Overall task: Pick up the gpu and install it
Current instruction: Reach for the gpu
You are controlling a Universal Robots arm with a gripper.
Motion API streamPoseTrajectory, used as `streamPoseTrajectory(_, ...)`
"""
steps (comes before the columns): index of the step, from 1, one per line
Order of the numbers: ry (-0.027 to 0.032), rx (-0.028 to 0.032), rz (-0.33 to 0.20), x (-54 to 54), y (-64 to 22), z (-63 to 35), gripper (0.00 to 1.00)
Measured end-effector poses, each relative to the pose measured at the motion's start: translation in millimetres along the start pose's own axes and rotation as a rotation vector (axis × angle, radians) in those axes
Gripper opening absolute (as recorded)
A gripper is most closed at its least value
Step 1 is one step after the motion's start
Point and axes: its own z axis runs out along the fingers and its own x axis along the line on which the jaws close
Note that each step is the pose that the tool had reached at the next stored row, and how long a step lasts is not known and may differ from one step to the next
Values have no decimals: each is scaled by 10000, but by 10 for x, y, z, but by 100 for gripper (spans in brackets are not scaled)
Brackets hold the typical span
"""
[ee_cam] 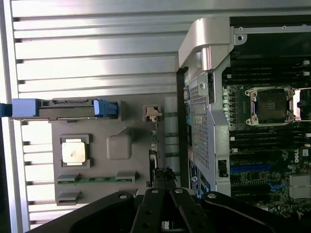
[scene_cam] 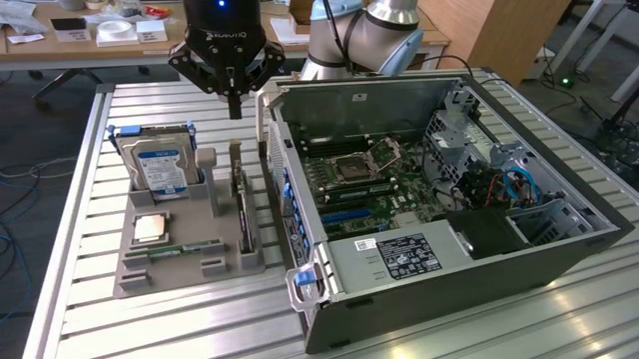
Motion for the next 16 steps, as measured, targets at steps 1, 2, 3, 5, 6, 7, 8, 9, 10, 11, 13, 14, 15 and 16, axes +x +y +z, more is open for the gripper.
streamPoseTrajectory(1, 0, 0, 0, 0, 0, 0, 11)
streamPoseTrajectory(2, 0, 0, 1, 0, 0, 0, 11)
streamPoseTrajectory(3, 0, 0, 0, 0, 0, 0, 11)
streamPoseTrajectory(5, 0, 0, 0, 0, 0, 0, 11)
streamPoseTrajectory(6, 0, 0, 0, 0, 0, 0, 11)
streamPoseTrajectory(7, 0, 0, 1, 0, 0, 0, 11)
streamPoseTrajectory(8, 1, 1, 0, 0, 0, 0, 11)
streamPoseTrajectory(9, 0, 0, 0, 0, 0, 0, 11)
streamPoseTrajectory(10, -1, 0, 1, 1, -2, 0, 11)
streamPoseTrajectory(11, 0, 0, 0, 1, -8, 0, 11)
streamPoseTrajectory(13, 0, -1, 0, 2, -32, -1, 11)
streamPoseTrajectory(14, 0, -1, 1, 2, -51, -2, 11)
streamPoseTrajectory(15, 0, -1, 1, 1, -73, -3, 11)
streamPoseTrajectory(16, 0, -1, 1, -1, -99, -4, 11)
